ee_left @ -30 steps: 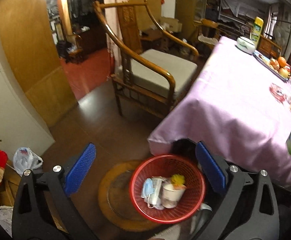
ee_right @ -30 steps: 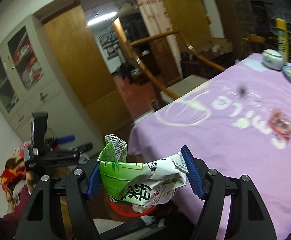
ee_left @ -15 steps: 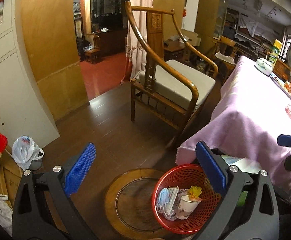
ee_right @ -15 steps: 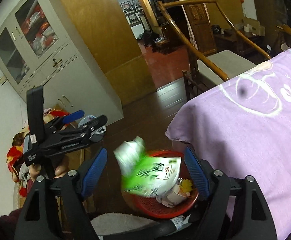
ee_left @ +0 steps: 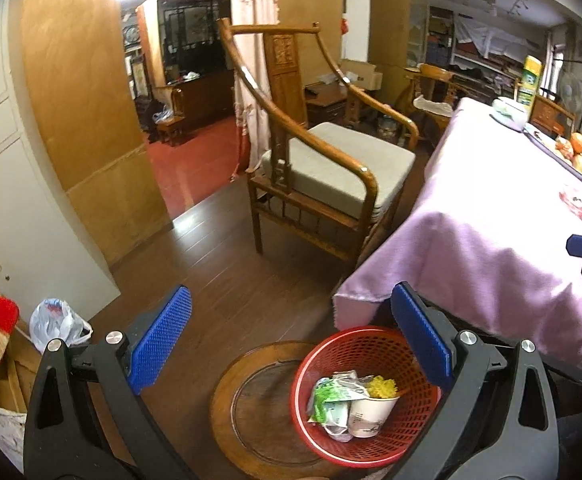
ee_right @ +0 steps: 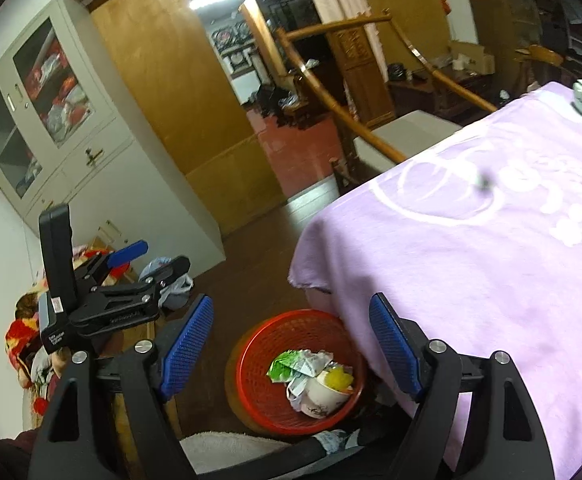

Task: Collect trash
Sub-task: 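Return both tools to the table above the remaining wrappers, then grasp the clear pastry wrapper with red print with the left tool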

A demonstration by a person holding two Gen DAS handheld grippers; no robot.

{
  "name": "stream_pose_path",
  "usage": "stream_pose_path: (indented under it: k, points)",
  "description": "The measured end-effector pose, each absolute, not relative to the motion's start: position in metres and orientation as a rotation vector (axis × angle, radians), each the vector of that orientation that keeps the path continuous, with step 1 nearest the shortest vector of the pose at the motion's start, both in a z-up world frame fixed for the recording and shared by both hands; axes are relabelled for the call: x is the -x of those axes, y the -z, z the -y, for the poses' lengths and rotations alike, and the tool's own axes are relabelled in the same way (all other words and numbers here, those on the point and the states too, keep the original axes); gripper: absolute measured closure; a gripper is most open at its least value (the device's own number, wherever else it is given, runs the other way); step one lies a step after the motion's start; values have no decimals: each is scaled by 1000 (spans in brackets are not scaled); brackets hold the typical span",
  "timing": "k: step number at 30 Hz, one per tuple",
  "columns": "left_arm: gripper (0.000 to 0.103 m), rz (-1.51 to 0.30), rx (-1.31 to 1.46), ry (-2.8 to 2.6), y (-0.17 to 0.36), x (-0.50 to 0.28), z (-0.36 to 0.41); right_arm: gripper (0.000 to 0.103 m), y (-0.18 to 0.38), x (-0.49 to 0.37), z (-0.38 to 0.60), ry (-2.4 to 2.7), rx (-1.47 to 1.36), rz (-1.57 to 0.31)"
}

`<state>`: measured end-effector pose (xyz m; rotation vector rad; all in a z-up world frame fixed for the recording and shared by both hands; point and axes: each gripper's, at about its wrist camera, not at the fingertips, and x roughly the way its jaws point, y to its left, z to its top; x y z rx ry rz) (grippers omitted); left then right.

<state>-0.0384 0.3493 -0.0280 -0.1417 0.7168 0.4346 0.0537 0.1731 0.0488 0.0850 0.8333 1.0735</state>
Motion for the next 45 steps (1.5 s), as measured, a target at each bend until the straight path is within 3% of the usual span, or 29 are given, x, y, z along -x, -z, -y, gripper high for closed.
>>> stream_pose_path:
  k: [13,24,36,45]
  points:
    - [7,-711,68,-331,5,18,-282,14,-61,-61,-49,-889,-210,-677]
    - [7,-740,-44,-152,0,-28,-176,8,-45,-62,101,-594,-296,-563]
    - [7,-805,-167,56,19,-126,-61,6,16,-106,219,-325,-353,-650]
    - [7,-901,-143,166,35,-217,-12,6,38,-151,247,-264,-394,-712]
